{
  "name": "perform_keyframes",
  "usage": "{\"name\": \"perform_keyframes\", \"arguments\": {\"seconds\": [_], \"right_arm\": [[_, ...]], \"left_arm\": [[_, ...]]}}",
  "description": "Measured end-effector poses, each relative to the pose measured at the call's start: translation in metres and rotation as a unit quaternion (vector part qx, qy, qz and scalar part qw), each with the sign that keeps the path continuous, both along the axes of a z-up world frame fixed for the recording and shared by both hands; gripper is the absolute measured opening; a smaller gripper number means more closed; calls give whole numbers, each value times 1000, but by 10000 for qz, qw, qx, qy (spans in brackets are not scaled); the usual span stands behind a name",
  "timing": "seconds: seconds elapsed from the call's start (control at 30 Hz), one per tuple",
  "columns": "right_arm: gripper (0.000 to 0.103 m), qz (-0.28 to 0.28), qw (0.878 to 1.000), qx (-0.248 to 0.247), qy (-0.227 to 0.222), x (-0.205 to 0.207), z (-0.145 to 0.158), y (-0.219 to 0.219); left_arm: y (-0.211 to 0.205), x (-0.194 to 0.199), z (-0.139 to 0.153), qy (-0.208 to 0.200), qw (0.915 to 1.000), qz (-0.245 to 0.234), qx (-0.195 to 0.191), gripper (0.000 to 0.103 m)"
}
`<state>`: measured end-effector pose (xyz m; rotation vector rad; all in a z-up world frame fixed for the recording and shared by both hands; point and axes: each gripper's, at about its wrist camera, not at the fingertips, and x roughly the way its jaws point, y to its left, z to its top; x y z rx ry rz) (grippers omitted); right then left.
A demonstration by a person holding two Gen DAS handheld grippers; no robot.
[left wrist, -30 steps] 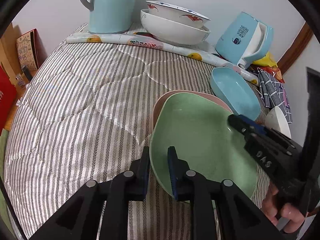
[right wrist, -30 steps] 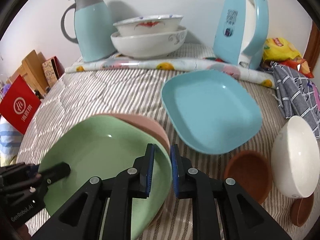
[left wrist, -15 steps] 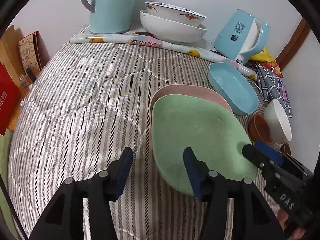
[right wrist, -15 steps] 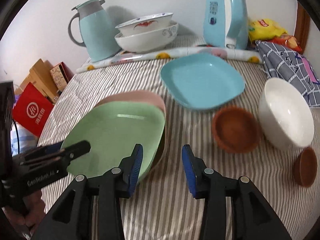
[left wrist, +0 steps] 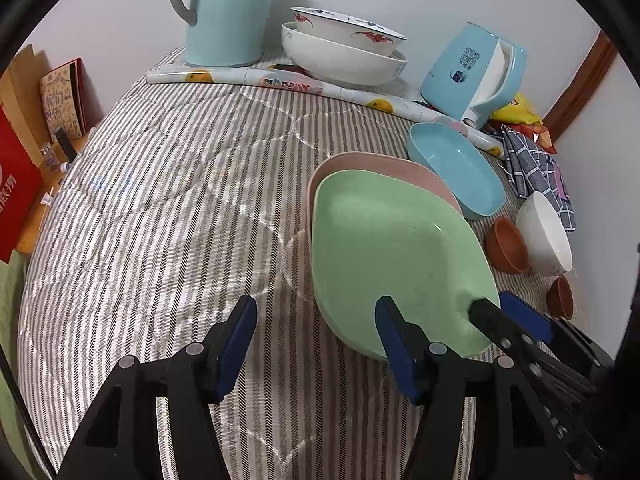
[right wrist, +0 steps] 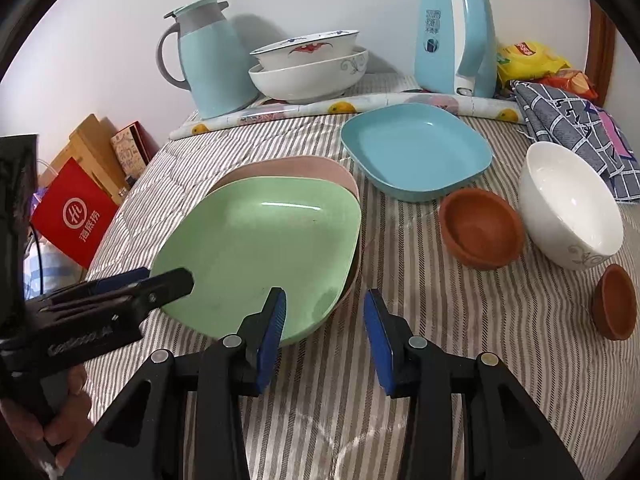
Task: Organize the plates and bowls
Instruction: 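Lower the green plate onto the pink plate and open both grippers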
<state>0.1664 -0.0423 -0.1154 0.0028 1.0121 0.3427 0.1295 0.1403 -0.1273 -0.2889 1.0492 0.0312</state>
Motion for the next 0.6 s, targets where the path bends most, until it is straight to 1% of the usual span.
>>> {"name": "perform_keyframes", "arguments": {"seconds": [0.03,0.07,0.13,0.17,0.23,0.37,0.43,0.6], "right_arm": [[40,-21,10000,-20,10,2,-1,1],[34,-36,10000,-18,32,4,-3,1],[16,-54,10000,40,21,9,-3,2],[12,-93,10000,-25,4,11,-3,2],[10,-92,9999,-87,-22,15,-2,4],[6,-112,9999,23,-114,21,0,3],[5,-120,9998,29,-170,23,0,4],[4,-198,9994,25,-283,36,-6,6]], "left_arm": [[0,0,0,-7,10000,-7,-8,59],[0,0,1,-15,10000,-6,-11,59],[0,1,2,-23,10000,3,-31,59],[1,1,2,-30,10000,7,-37,59],[2,1,2,-47,10000,25,-43,59],[2,6,-1,-66,10000,28,-29,59],[3,10,-4,-64,10000,31,-64,58],[1,19,-10,-49,10000,14,-13,58]]}}
